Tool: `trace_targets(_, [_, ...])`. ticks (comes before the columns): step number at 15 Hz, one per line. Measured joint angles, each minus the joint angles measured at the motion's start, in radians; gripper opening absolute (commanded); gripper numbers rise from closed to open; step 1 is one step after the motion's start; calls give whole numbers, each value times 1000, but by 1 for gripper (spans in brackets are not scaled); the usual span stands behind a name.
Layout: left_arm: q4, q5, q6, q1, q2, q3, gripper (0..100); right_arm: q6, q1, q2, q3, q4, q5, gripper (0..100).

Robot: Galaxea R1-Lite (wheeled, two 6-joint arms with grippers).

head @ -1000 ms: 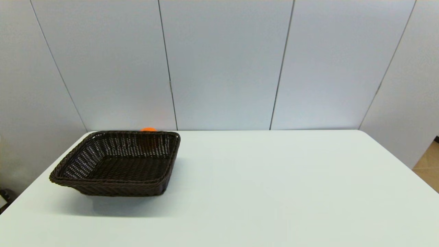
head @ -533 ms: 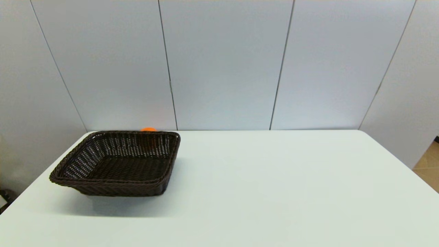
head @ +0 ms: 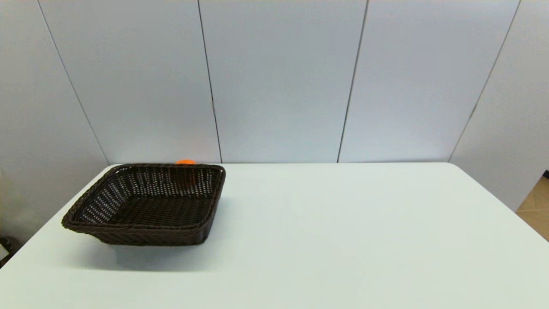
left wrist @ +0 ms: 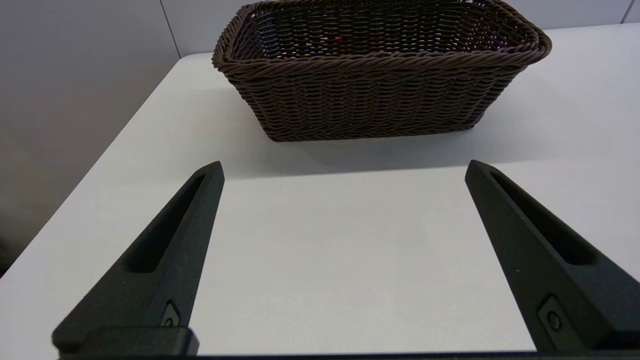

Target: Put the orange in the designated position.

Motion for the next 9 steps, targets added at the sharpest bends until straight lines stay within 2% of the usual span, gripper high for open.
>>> trace_targets(9, [0,0,1,0,0,0,100,0,0,0,0,0,0,100])
